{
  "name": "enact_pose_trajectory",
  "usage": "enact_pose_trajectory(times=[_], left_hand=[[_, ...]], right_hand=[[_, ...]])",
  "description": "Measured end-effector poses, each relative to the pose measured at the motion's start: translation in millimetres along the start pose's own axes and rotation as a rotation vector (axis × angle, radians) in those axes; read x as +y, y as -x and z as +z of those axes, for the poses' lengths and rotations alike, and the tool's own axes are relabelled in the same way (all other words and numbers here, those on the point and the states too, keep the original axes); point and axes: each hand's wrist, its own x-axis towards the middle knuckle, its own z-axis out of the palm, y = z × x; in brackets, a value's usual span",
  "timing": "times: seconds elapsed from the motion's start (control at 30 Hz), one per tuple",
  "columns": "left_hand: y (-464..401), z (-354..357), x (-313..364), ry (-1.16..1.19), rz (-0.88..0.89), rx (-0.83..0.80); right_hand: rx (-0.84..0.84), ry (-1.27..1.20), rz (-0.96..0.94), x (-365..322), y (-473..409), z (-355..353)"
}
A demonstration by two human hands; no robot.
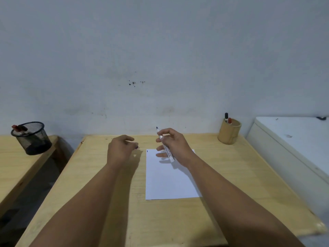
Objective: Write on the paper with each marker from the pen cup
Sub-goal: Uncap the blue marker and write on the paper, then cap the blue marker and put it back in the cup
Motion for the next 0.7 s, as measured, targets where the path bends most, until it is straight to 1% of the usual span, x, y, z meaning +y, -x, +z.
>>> enact_pose_trajectory(times=[0.07,0.1,0.2,0.27,0.37,0.5,0.7], left_hand=[[-1,-5,17,0.193,-0.045,-0.016],[-1,-7,24,0.244,-0.047,-0.020],[2,-10,43,0.281,-0.023,-0.038],[5,-10,52,0.275,0.002,-0.061],[10,-8,64,0.263,0.032,-0.098],[18,-1,78,0.246,0.042,-0.134],[31,27,101,0.215,0.048,-0.194]], right_hand=[[-0.011,0.143,-0.031,8,4,0],[-0.021,0.207,-0.048,10,6,0],[-0.035,0.314,-0.086,16,7,1],[-0.004,0.367,-0.118,14,8,2],[0.033,0.384,-0.158,9,11,-1],[0.048,0.391,-0.152,1,17,-10],[0.087,0.321,-0.182,-10,29,-32]])
